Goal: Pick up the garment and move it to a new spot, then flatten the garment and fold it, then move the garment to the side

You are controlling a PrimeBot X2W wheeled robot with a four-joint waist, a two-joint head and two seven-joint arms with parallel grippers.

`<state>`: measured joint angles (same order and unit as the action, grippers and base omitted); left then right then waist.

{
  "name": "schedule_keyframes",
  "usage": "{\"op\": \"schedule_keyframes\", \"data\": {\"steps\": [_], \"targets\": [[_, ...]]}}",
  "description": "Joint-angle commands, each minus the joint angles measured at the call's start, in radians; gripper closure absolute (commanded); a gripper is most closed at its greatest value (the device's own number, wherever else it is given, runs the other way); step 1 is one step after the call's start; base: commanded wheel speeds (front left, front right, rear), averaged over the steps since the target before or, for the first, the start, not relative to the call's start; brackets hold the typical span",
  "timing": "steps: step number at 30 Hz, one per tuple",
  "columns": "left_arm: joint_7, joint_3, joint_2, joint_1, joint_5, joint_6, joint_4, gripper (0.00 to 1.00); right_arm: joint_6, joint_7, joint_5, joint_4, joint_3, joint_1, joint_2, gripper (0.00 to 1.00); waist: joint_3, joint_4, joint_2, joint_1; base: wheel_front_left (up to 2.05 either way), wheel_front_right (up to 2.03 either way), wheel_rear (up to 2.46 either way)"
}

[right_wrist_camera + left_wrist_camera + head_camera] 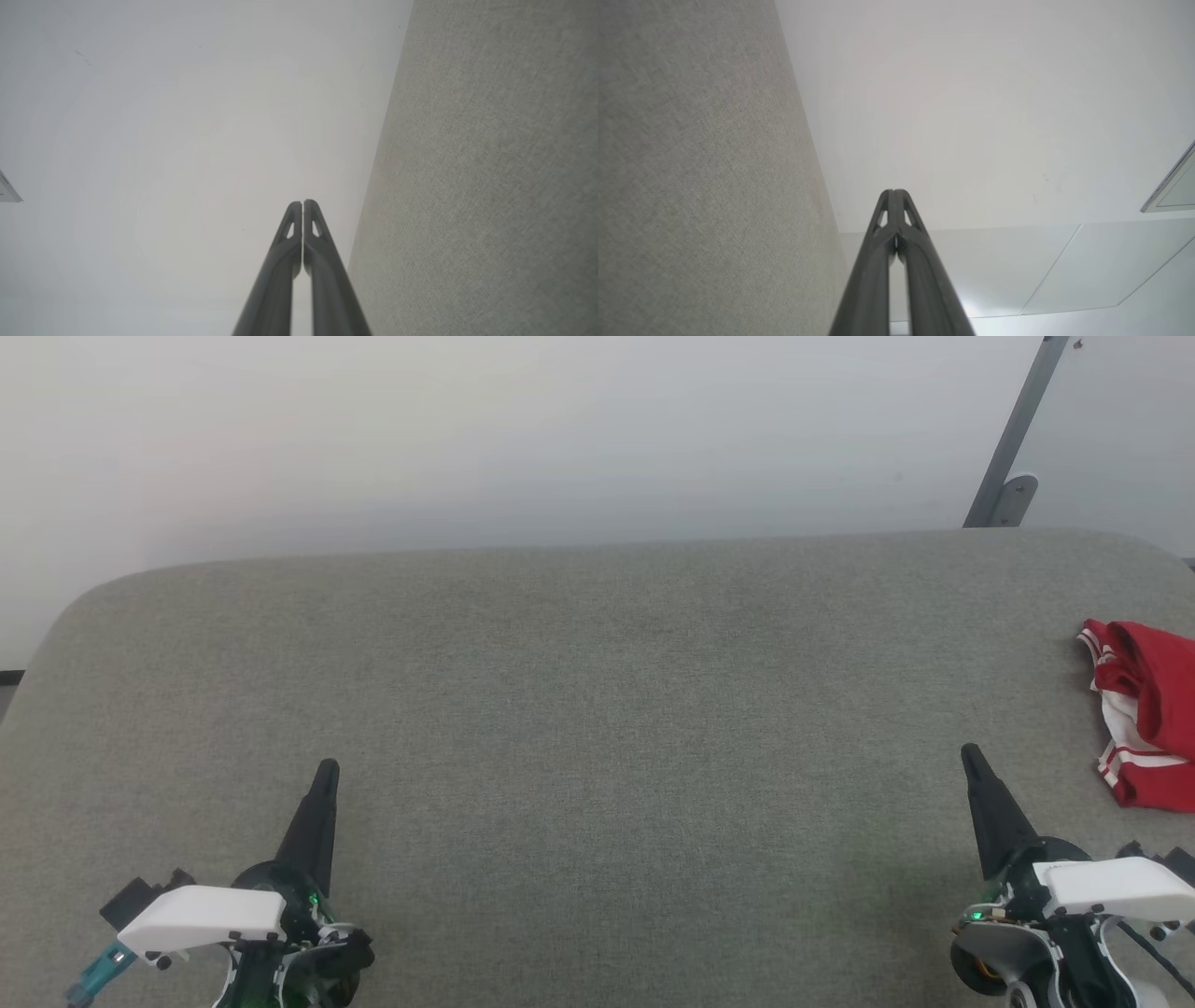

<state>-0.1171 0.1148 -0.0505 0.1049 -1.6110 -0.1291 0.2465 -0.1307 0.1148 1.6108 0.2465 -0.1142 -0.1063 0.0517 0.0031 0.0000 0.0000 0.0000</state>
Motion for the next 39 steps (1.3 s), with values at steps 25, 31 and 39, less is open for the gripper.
{"op": "schedule_keyframes", "data": {"steps": [25, 31, 39], "targets": [[0.001, -0.001, 0.002, 0.010, -0.003, -0.003, 0.000, 1.00, 0.000, 0.002, 0.004, -0.004, 0.000, -0.005, -0.004, 1.00, 0.000, 0.000, 0.0000, 0.0000, 0.00, 0.00, 0.00], [0.001, -0.001, 0.002, 0.010, -0.003, -0.003, 0.000, 1.00, 0.000, 0.002, 0.004, -0.004, 0.000, -0.005, -0.004, 1.00, 0.000, 0.000, 0.0000, 0.0000, 0.00, 0.00, 0.00], [0.001, -0.001, 0.002, 0.010, -0.003, -0.003, 0.000, 1.00, 0.000, 0.002, 0.004, -0.004, 0.000, -0.005, -0.004, 1.00, 0.000, 0.000, 0.0000, 0.0000, 0.00, 0.00, 0.00]]}}
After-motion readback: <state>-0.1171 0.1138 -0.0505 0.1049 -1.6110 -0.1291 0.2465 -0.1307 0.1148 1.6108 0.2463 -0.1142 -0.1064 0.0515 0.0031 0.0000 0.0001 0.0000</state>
